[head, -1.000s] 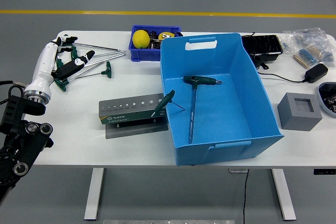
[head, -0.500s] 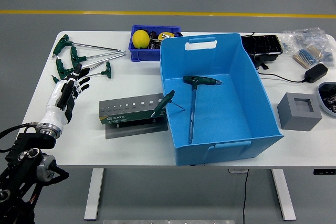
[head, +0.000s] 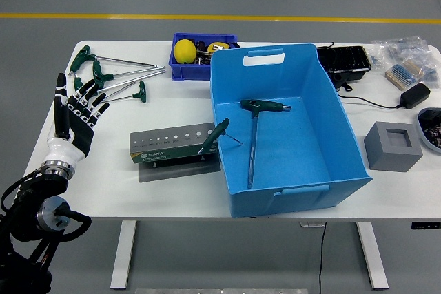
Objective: Lift tool from toolbox,place it in box,lift tool from toolbox,place it in box
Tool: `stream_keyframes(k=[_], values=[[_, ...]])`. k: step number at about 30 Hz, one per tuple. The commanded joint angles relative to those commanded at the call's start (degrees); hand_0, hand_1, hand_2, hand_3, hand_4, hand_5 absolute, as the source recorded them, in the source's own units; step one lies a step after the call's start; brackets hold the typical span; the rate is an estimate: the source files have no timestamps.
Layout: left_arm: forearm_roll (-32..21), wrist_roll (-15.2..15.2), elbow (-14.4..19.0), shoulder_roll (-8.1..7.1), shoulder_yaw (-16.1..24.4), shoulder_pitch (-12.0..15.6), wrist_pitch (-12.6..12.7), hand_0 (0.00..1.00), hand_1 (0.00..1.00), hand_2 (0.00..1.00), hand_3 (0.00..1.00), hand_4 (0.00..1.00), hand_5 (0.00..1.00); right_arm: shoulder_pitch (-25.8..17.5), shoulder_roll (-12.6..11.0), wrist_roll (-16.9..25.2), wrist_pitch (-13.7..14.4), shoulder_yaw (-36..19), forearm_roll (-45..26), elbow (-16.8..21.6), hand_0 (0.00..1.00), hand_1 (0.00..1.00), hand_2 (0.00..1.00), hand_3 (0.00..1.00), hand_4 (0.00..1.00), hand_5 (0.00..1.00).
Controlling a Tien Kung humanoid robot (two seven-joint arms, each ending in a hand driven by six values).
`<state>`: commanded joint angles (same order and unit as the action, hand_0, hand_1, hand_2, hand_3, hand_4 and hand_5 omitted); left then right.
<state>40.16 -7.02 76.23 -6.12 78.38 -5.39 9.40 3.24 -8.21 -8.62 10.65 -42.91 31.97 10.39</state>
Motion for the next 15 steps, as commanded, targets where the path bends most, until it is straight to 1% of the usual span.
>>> stream_keyframes(k=[8, 15], values=[[2.9, -0.2, 0.9, 0.07, 1.7, 0.1, 0.0, 0.825, 0.809, 0.871, 0.771, 0.976, 0.934, 0.0, 0.0, -0.1, 0.0, -0.2, 0.4, 0.0, 0.711, 0.666, 0.757, 0.706, 0.901, 0.868], [7.8, -1.8, 2.1, 0.11, 3.0, 0.1, 0.3, 0.824, 0.819, 0.871, 0.773, 0.976, 0.933, -0.1, 0.0, -0.2, -0.1, -0.1, 0.5, 0.0, 0.711, 0.666, 0.758, 0.705, 0.900, 0.867]])
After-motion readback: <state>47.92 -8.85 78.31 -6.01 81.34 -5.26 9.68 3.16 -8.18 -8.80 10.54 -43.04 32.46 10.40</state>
